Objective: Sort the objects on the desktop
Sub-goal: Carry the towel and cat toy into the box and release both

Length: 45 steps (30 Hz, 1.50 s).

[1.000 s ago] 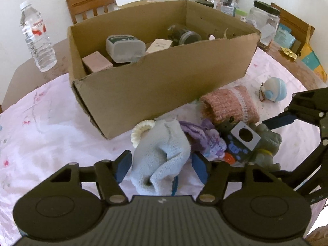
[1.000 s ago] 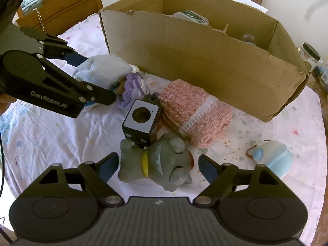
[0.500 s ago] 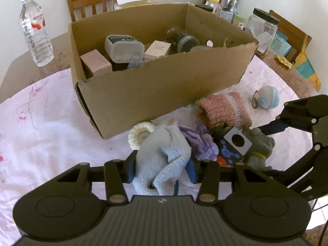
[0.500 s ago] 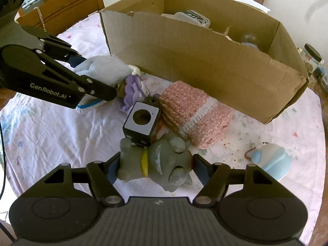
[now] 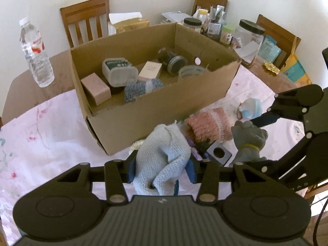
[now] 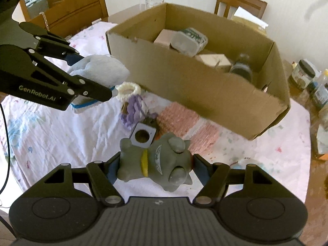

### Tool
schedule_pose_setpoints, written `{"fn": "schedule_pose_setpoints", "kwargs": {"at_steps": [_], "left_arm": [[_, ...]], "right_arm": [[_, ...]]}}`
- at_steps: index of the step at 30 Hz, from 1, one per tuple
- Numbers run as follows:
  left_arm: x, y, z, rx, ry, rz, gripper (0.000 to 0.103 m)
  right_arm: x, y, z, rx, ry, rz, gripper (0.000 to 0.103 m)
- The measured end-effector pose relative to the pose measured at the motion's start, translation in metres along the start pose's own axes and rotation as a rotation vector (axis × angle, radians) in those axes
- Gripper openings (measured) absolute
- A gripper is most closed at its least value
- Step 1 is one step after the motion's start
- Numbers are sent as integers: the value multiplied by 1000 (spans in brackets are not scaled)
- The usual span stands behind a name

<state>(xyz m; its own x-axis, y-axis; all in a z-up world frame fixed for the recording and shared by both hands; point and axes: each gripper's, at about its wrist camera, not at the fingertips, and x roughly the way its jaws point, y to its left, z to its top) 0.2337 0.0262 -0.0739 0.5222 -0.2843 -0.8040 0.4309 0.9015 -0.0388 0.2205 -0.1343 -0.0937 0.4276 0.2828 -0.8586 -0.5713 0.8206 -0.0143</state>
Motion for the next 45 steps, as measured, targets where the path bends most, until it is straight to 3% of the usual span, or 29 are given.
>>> {"fn": "schedule_pose_setpoints", "kwargs": {"at_steps": [19,28,35,37,39,41,45], "left_arm": [[-40,5,52,10,-90,43,46],[-35,15,79,24,-121,83,46],[-11,32,97,2,-102,102,46],[-5,36,101,0,-106,123,49],[0,37,104,10,-107,144,68],[1,37,106,3,-118,158,76],[0,35,107,8,-114,132,76]], "right_arm": [[-49,-22,67,-33,-148,-28,76],[-50,-40,98,-61,-198,-65,76],[-37,-50,123,-91,-212,-77,76],[-31,-52,127,-96,-209,-69,76],[-27,-53,129,-94,-212,-61,77],[-25,-55,129,-82,-209,-58,78],[-27,-58,123,-63,-208,-56,82]]}}
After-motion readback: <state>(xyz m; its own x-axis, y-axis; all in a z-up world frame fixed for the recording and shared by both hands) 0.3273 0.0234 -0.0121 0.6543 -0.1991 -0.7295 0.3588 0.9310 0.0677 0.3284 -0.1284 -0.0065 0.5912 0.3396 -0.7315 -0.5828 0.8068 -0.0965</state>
